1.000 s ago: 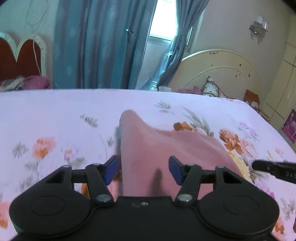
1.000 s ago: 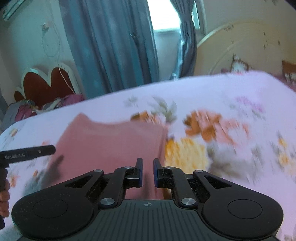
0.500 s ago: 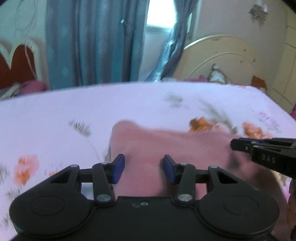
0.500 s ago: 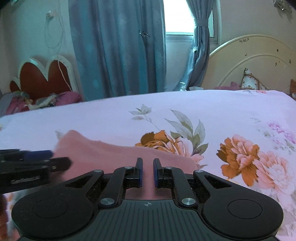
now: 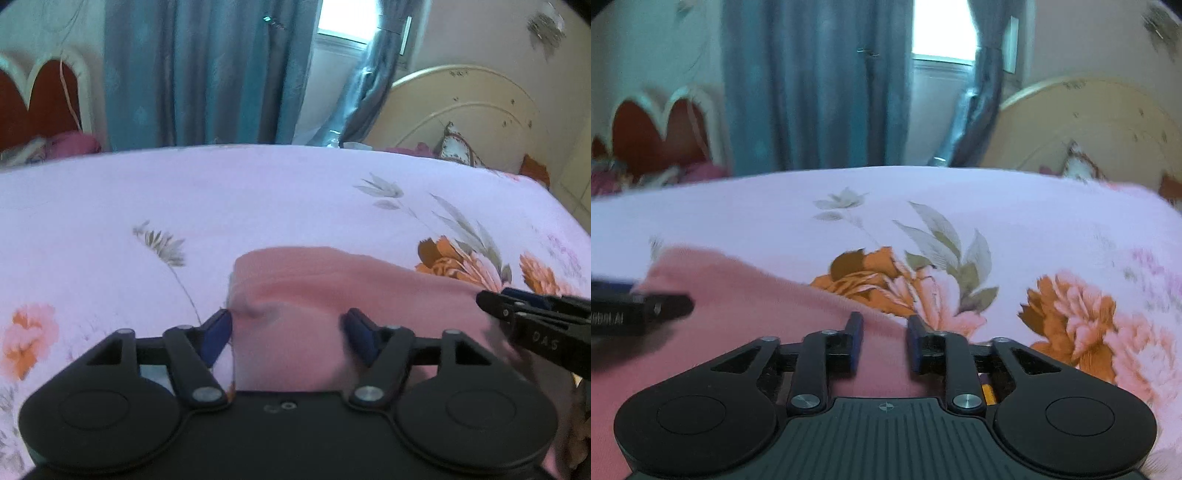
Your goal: Fold small clothes
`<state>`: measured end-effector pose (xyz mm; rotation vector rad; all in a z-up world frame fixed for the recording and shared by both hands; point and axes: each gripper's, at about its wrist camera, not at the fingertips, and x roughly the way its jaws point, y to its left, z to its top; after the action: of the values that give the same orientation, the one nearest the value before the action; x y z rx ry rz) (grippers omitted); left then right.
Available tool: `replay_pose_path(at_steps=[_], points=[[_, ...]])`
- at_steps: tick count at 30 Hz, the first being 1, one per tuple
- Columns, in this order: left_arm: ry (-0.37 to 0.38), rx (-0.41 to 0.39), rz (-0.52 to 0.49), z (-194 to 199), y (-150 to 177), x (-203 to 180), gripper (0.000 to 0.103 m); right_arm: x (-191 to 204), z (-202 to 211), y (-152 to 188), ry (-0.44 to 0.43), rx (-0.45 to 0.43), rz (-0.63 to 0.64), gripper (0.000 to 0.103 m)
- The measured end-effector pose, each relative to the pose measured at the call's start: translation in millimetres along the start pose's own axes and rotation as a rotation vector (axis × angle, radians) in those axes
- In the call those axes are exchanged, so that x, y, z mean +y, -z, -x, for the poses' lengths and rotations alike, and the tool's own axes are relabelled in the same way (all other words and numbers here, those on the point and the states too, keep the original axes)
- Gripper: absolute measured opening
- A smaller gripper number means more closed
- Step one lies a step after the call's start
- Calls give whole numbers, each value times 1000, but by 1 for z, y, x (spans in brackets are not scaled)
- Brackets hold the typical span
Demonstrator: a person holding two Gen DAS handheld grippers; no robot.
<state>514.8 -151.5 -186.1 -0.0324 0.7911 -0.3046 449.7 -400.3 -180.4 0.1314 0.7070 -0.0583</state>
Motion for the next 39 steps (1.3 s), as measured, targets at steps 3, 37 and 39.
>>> replay_pose_path(at_steps=[3, 37, 39], points=[[-6, -2, -5, 0, 0, 1, 72, -10, -1, -1, -29, 7, -51, 32], [-88, -18, -66, 83, 50, -32, 68, -10, 83, 42, -4, 41, 11, 32], [-89, -24, -68, 91, 51, -33, 67, -12, 95, 41, -19, 24, 5, 32]])
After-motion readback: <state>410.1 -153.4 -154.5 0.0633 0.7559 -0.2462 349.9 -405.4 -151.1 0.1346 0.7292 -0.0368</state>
